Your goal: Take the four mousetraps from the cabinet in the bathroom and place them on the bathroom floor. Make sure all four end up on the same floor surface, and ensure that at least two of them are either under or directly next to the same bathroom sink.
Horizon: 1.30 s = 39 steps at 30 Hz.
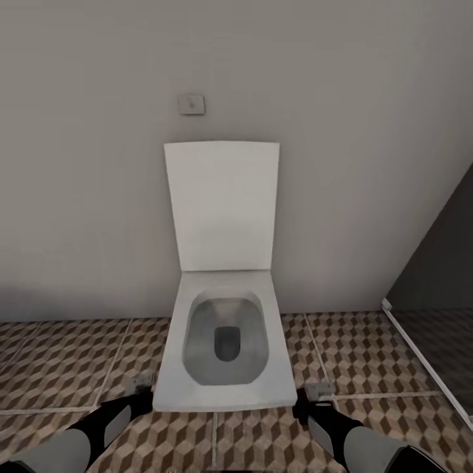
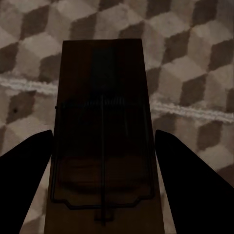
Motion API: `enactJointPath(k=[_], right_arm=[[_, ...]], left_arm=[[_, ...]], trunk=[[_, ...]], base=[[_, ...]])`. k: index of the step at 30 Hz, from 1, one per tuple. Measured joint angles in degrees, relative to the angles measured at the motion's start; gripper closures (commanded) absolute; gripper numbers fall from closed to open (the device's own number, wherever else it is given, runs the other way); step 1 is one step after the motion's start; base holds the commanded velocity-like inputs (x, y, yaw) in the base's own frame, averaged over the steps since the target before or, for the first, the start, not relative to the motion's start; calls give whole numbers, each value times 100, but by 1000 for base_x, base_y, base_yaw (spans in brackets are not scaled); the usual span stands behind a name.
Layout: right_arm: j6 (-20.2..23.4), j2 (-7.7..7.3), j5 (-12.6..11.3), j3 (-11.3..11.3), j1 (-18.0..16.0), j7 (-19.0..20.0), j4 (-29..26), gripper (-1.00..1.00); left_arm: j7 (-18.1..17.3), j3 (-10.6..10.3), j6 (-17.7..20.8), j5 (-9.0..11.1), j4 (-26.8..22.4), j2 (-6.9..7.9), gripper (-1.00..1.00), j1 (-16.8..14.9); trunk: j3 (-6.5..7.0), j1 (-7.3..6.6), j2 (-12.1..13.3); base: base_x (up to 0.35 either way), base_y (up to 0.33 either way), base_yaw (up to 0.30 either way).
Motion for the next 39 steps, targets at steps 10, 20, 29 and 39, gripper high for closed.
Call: enactJointPath(k=[10, 20, 29, 39], right_arm=[[-261, -16, -2, -1, 1, -54, -2, 100], [-231, -48, -3, -5, 1, -76, -121, 100], [227, -288, 2, -22, -19, -111, -867, 100], [285, -440, 2, -40, -146, -131, -980, 100]], left_arm=[[0, -9, -16, -3, 4, 0, 100, 1], [1, -17, -22, -9, 11, 14, 100, 0], [0, -26, -22, -8, 4, 18, 100, 3], [21, -25, -30, -14, -15, 18, 100, 1]], trunk=[[-222, 26, -13], [-443, 51, -27], [-643, 75, -39], [-821, 95, -50]], base=[[0, 0, 0], [0, 0, 0], [0, 0, 0], [0, 0, 0]])
